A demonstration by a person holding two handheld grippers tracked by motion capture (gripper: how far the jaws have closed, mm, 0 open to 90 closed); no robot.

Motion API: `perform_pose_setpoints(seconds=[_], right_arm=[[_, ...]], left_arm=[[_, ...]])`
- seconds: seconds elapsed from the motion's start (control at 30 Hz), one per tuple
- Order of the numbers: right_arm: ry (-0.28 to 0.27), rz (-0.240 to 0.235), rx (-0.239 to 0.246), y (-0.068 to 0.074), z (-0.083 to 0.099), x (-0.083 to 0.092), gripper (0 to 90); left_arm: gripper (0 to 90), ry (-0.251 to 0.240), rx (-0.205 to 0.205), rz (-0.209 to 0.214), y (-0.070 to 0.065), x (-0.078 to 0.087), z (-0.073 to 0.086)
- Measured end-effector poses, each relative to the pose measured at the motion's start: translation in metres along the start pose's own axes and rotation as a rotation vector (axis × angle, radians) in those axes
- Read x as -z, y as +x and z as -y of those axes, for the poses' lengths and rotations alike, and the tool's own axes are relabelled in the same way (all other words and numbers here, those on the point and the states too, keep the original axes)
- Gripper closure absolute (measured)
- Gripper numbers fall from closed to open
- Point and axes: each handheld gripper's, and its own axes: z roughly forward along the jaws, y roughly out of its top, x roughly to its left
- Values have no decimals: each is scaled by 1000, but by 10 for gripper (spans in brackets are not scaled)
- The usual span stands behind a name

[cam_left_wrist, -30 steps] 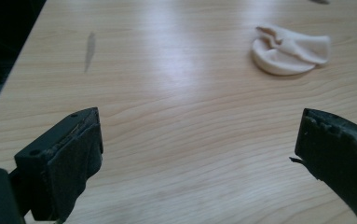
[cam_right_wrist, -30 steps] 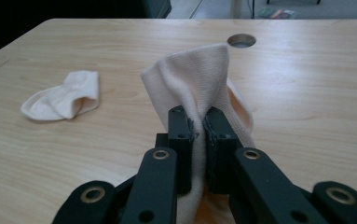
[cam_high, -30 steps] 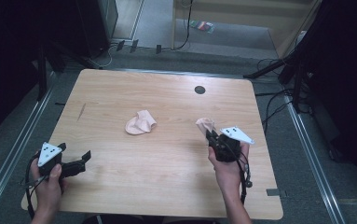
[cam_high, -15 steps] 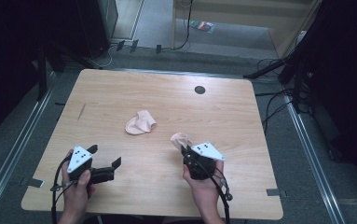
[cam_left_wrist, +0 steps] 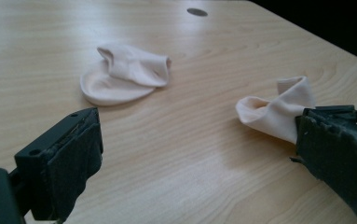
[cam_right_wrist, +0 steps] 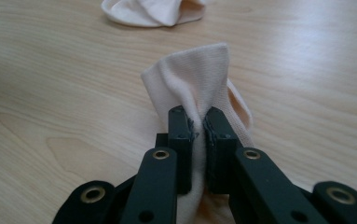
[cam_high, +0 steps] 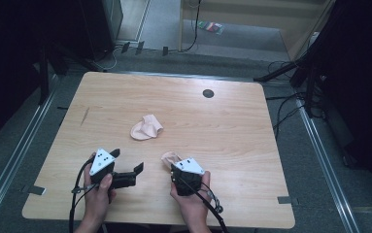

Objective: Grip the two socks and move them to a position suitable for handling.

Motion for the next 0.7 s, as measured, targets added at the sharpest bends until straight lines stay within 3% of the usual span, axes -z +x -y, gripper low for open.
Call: perform_pose_setpoints(seconds=[0.03, 0.07, 0.13, 0.2, 0.27, 0.33, 0.37, 0.4, 0.43, 0.53, 0.57, 0.7], right_arm=[[11, -30, -16, 3, 3, -5, 767], [11, -30, -16, 3, 3, -5, 767], [25, -83, -24, 4, 3, -8, 566], [13, -131, -38, 0, 1, -1, 480], [-39, -146, -74, -21, -4, 15, 567], [-54, -139, -73, -29, -5, 20, 609], [-68, -116, -56, -43, -5, 24, 690], [-68, -116, -56, -43, -5, 24, 690], [-52, -155, -66, -52, -5, 23, 729], [-12, -138, -40, -54, -5, 19, 715], [19, -150, -53, -54, -1, 11, 674], [30, -165, -43, -51, 4, 3, 607]], left_arm=[[13, 14, -13, 16, -2, -3, 5], [13, 14, -13, 16, -2, -3, 5], [13, 37, -39, 19, -3, -5, 9], [13, 47, -39, 22, -1, -6, 11], [13, 50, -21, 29, 2, -6, 12], [13, 55, -25, 33, 4, -5, 12], [13, 60, -28, 36, 5, -5, 12], [13, 60, -27, 39, 5, -5, 12], [13, 61, -23, 38, 5, -6, 12], [13, 70, -31, 39, 6, -7, 13], [13, 81, -35, 39, 5, -8, 13], [13, 83, -37, 43, 5, -9, 14]])
